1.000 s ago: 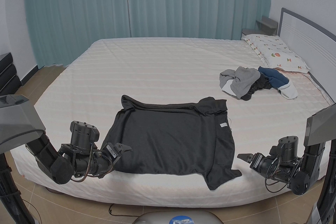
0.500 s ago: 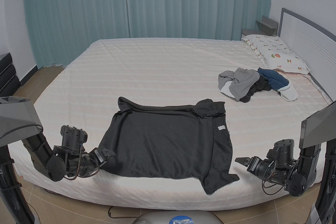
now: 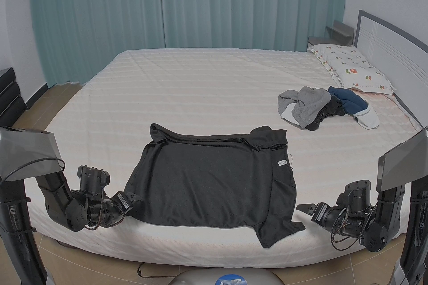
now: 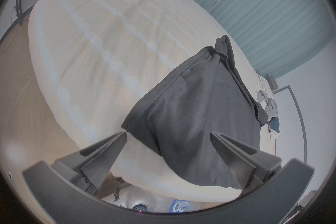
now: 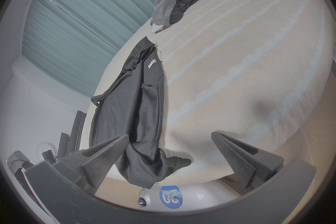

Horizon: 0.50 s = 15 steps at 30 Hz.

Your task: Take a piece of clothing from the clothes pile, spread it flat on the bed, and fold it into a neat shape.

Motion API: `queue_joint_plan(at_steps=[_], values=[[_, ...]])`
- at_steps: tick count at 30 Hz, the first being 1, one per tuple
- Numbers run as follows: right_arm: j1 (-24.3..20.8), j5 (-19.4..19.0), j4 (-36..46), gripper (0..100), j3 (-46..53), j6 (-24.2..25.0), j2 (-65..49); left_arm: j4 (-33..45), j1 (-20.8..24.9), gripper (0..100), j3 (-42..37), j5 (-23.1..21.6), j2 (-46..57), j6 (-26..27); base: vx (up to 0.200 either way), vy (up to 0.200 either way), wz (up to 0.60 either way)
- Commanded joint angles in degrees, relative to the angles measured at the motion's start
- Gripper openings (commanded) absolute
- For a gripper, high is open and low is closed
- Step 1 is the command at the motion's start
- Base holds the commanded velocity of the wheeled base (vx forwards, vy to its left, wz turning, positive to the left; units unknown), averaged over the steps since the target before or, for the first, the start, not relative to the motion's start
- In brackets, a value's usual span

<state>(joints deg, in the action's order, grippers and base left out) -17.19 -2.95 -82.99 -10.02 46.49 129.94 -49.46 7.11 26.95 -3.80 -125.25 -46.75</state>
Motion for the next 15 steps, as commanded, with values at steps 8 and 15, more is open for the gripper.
queue_joint_plan(at_steps=[8,15], values=[[-0.7,0.0,-1.5,100,0.7,0.0,0.1,-0.1,-0.1,0,2.5,4.2,-3.3,-0.1,0.000,0.000,0.00],[-1.3,0.0,-1.6,100,0.9,0.8,-0.4,-0.6,-0.9,0,0.4,4.9,-2.7,0.0,0.000,0.000,0.00]])
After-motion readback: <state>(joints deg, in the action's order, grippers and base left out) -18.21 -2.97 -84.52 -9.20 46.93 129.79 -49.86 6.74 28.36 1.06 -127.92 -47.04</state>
